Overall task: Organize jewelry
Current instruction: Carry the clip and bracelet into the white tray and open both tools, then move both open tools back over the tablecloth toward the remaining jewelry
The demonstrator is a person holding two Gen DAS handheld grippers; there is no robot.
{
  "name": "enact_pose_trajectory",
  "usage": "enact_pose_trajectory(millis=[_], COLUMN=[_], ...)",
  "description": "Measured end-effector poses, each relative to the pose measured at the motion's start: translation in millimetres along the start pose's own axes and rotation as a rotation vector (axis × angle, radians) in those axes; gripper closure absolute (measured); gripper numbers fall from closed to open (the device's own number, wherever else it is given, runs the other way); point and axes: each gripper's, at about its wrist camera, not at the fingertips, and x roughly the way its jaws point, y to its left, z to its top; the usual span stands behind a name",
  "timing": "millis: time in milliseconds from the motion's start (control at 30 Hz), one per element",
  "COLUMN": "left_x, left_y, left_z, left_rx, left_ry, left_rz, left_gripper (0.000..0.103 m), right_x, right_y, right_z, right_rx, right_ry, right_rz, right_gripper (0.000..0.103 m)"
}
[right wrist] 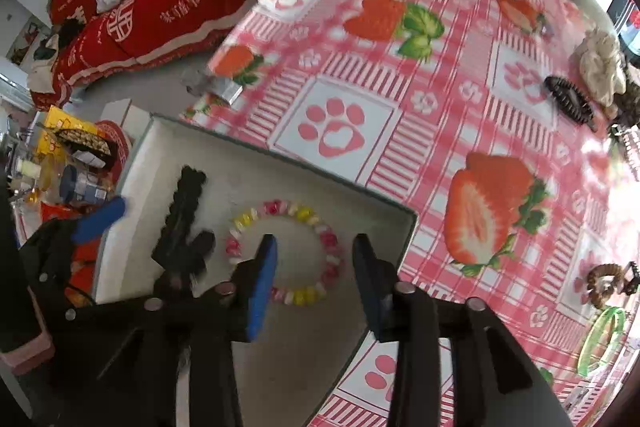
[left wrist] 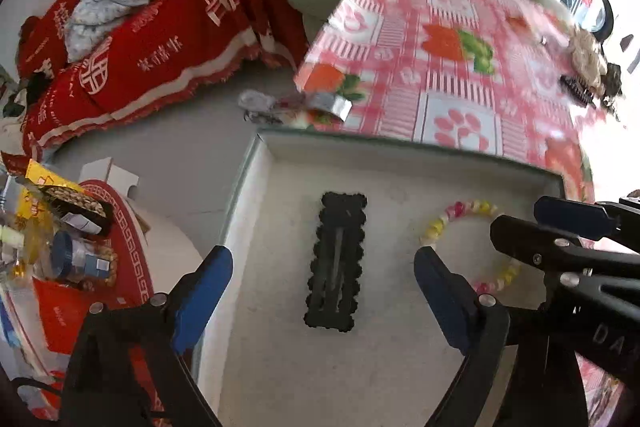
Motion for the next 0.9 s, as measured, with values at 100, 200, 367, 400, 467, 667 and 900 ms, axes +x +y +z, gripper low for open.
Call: enact_pose_trajectory(millis=[100, 200, 367, 400, 467, 667, 900], left_x=[0, -8, -22, -24, -28, -50, -80], left_y=[1, 2, 0, 0, -2, -31, -77], left_z=[1, -1, -10, -13, -18, -39, -48], left_rx=[0.003, 0.003, -0.008, -0.02, -0.027, 0.04, 0.099], left_ry=[0.02, 0.011, 0.017, 0.029, 0.053, 0.107, 0.106], left_rz=[0.002, 0.01, -0.004, -0.018, -0.04, -0.078, -0.134], left_gripper=[0.006, 0.006, 0.006, 0.006, 0.006, 0.003, 0.0], right_x=[-10, -23, -45, -49, -55, -81, -108], right_y=[-2, -5, -17, -19, -27, -68, -127], right_z=[2, 1, -18, -23, -35, -83, -141], right_rx=[0.026, 0.062, 0.109, 0.119, 0.145, 0.261, 0.404], right_ry=[-0.017, -0.038, -0.054, -0.054, -0.054, -0.051, -0.043], right_rz=[0.005, 0.007, 0.023, 0.025, 0.026, 0.028, -0.006], right_gripper=[0.058, 0.055, 0.048, 0.046, 0.041, 0.028, 0.022])
